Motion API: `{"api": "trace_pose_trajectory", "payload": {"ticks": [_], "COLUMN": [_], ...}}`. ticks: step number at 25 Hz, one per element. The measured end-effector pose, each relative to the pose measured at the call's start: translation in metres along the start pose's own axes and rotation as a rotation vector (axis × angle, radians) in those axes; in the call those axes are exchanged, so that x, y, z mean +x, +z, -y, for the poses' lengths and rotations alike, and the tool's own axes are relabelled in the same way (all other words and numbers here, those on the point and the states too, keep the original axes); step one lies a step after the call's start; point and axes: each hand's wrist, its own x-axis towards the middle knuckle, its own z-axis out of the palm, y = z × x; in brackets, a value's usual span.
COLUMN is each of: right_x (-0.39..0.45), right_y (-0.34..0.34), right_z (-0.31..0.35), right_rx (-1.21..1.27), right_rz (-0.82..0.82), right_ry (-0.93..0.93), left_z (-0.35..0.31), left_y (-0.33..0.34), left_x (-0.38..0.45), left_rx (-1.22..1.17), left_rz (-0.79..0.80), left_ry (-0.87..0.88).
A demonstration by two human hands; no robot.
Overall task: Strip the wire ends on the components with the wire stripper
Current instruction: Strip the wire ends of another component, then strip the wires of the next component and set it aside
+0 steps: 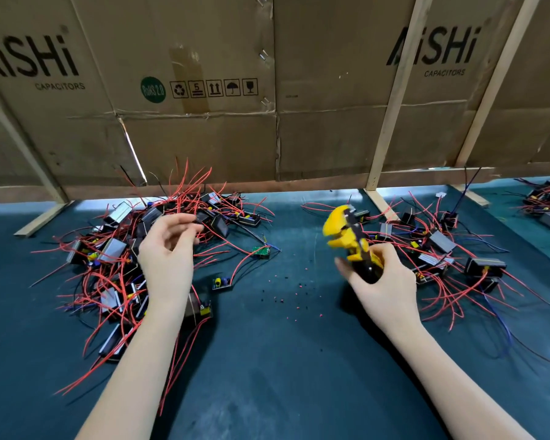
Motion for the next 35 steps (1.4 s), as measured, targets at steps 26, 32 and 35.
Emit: {"api": "trace_pose_trajectory", "payload": {"ticks": [26,32,35], "right_x": [0.011,0.014,0.015], "right_y": [0.0,-0.003,-0.005], "right_z": [-0.015,-0.015,-0.017], "right_rx": [0.496,0.336,0.402], "right_rz": [0.198,0.239,0.264], "right_ry": [0.173,0.107,0.14], "left_z": [0.007,0.006,0.012], "left_y": [0.009,0.009,0.012], "left_x": [-0.017,-0.017,-0.02], "left_rx": [0.885,0.703,0.726], "left_rz": [0.609,0.482,0.507], "left_ry": [0.132,0.03,0.031]}}
